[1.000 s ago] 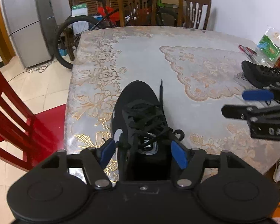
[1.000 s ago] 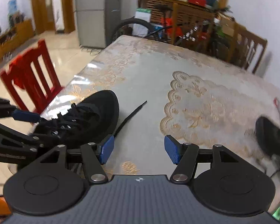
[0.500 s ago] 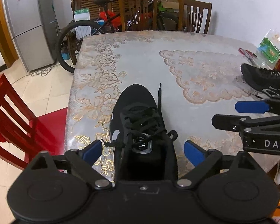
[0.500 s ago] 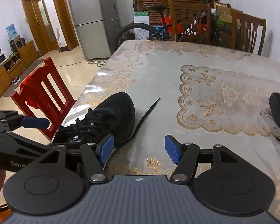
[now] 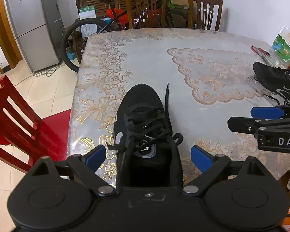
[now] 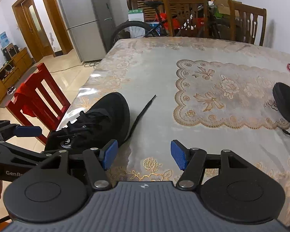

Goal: Lace up shoes with both hands

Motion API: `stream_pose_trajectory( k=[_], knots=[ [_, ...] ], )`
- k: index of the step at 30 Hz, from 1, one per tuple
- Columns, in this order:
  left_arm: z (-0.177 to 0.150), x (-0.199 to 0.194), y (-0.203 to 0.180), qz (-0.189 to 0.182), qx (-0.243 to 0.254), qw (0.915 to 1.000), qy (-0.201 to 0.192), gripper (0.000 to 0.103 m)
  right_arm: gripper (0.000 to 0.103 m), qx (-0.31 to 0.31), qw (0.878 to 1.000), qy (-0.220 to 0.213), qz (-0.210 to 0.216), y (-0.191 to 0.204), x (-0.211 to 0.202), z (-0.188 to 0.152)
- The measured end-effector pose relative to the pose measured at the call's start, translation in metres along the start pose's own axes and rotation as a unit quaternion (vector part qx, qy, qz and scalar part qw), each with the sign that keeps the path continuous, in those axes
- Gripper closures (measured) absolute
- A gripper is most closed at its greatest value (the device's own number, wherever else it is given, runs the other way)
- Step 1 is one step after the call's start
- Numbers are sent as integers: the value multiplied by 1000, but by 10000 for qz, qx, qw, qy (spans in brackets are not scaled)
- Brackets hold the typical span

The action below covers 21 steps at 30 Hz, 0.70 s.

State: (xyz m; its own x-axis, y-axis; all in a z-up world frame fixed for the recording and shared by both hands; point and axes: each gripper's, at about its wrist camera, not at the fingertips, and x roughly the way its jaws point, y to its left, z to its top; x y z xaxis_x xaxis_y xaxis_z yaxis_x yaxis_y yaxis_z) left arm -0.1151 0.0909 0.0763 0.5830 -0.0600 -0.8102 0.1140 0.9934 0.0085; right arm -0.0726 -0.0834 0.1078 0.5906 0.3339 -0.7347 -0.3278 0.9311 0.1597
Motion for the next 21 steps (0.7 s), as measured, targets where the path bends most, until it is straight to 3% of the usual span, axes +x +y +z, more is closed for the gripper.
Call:
stream_pose_trajectory(
  k=[4, 9, 21],
  knots=[
    [0, 2, -2, 77, -63, 9999, 52, 9, 39, -24, 10000, 52, 42, -5, 4, 2],
    [-2, 7, 1, 184, -246, 9987, 404, 9, 39, -55, 9997, 140, 174, -7, 13, 5],
    [-4, 8, 0, 486, -393, 9959, 656, 9, 39, -138, 9979, 358, 527, -11, 33, 11]
  ],
)
